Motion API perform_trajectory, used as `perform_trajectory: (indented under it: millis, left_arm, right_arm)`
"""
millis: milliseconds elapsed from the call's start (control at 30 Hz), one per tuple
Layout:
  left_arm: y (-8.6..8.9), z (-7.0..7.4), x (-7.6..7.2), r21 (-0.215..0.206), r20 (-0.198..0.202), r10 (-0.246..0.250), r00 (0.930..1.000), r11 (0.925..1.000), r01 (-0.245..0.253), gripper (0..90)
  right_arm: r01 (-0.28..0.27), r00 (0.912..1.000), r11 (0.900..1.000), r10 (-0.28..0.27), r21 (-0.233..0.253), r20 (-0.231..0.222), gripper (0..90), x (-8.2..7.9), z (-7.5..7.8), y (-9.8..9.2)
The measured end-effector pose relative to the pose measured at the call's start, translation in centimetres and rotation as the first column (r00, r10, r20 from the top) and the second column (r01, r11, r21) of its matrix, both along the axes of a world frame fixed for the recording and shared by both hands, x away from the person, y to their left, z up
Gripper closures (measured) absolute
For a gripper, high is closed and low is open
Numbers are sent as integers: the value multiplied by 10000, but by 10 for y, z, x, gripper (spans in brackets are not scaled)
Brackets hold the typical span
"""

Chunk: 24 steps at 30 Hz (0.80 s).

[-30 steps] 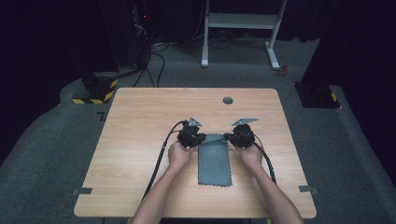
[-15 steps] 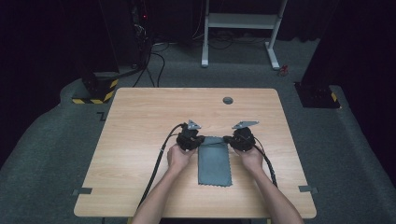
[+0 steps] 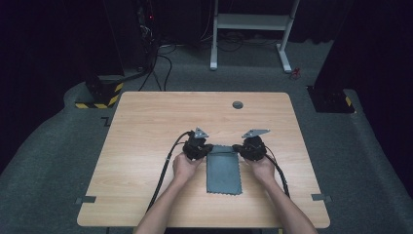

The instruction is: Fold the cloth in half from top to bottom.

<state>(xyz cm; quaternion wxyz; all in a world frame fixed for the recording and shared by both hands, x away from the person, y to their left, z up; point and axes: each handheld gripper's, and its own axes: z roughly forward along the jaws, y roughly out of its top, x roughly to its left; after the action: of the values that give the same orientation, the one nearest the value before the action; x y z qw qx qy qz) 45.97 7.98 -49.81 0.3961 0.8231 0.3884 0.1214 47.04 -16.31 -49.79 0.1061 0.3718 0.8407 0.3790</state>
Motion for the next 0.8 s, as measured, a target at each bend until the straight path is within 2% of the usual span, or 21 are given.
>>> perform_trajectory:
  millis: [467,800]
  left_arm:
    - [5,-2,-10,-343,-57,-153,9999,9993,151,884]
    - [5,-3,-17,-302,84,-320,9995,9990,322,883]
  right_arm:
    - [-207,9998,9997,206,150,34,892,-11,0,-2]
    - [-333,9994,9992,331,217,87,892,-18,-1,-5]
